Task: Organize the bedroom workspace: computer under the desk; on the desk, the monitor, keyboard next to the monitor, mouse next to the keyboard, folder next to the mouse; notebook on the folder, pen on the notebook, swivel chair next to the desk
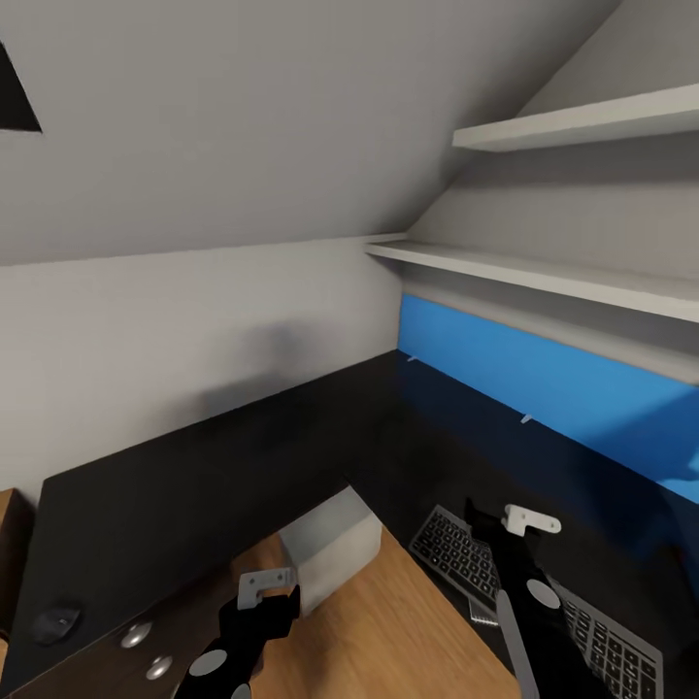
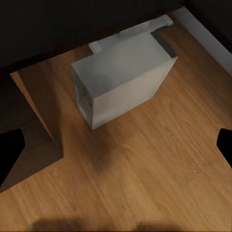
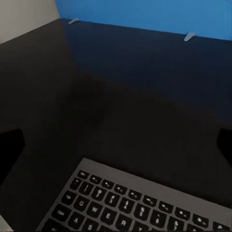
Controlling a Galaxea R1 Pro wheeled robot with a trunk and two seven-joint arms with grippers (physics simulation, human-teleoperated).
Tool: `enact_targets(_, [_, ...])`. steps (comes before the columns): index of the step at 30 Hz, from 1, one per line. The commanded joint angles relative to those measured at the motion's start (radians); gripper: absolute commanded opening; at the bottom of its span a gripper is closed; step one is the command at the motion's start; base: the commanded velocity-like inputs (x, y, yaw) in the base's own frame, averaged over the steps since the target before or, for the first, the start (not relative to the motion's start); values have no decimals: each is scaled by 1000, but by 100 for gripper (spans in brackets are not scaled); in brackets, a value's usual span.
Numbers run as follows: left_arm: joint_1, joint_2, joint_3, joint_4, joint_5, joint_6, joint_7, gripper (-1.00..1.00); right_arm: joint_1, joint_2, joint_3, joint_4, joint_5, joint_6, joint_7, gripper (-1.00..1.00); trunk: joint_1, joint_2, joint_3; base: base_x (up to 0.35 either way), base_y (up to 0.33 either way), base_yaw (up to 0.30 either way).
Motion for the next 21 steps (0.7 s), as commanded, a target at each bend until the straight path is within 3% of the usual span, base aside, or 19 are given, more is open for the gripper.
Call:
enact_targets(1, [-1,1,-2,-1,11,3,10,100,-1,1,-1,-2,-2,6,-2,100,1,-1,-2,211,0,0])
enact_targets(11, [-1,0,-2,-1,11,4,10,100,-1,1,-3,-2,-2,4,-3,100,1,-1,-2,110,0,-3])
enact_targets(21, [0,0,-2,-1,11,4,9,100,-1,1,-6,0,-1,4,-5,100,1,-1,-2,8,0,-123])
